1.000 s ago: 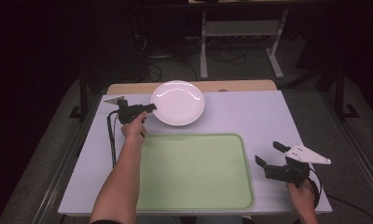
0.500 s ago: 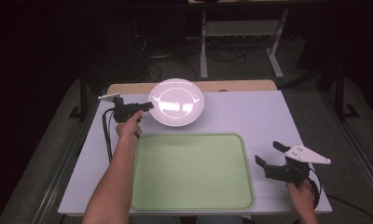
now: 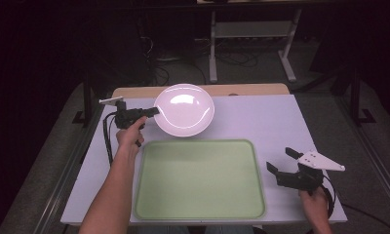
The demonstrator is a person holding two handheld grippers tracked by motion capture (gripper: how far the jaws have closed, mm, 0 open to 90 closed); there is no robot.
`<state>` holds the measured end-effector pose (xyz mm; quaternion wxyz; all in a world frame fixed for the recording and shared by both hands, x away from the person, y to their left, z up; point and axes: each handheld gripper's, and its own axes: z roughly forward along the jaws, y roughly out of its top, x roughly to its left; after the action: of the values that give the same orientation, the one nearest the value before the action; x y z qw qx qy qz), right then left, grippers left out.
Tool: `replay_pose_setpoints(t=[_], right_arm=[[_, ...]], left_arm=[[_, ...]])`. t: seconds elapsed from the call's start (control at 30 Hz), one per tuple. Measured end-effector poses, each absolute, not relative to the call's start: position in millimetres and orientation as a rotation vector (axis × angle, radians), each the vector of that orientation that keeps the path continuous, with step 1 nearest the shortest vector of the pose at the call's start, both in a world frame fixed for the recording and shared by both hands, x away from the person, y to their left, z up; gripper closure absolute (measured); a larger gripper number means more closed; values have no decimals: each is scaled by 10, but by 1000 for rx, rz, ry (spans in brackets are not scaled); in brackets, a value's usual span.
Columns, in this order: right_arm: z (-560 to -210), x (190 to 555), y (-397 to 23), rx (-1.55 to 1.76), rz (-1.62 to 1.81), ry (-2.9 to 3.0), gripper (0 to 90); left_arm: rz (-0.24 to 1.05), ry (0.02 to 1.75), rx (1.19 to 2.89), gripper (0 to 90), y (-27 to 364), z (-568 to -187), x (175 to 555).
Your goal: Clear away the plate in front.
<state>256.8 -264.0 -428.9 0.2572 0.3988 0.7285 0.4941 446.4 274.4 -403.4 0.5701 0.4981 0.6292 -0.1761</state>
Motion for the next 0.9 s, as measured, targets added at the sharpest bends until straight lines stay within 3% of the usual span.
replay_pose_setpoints(t=[0.9], right_arm=[[-4284,2564,-2643,1083,1345,1969,133]], left_arm=[[-485,1416,1238,869,2726,-4062,4160]])
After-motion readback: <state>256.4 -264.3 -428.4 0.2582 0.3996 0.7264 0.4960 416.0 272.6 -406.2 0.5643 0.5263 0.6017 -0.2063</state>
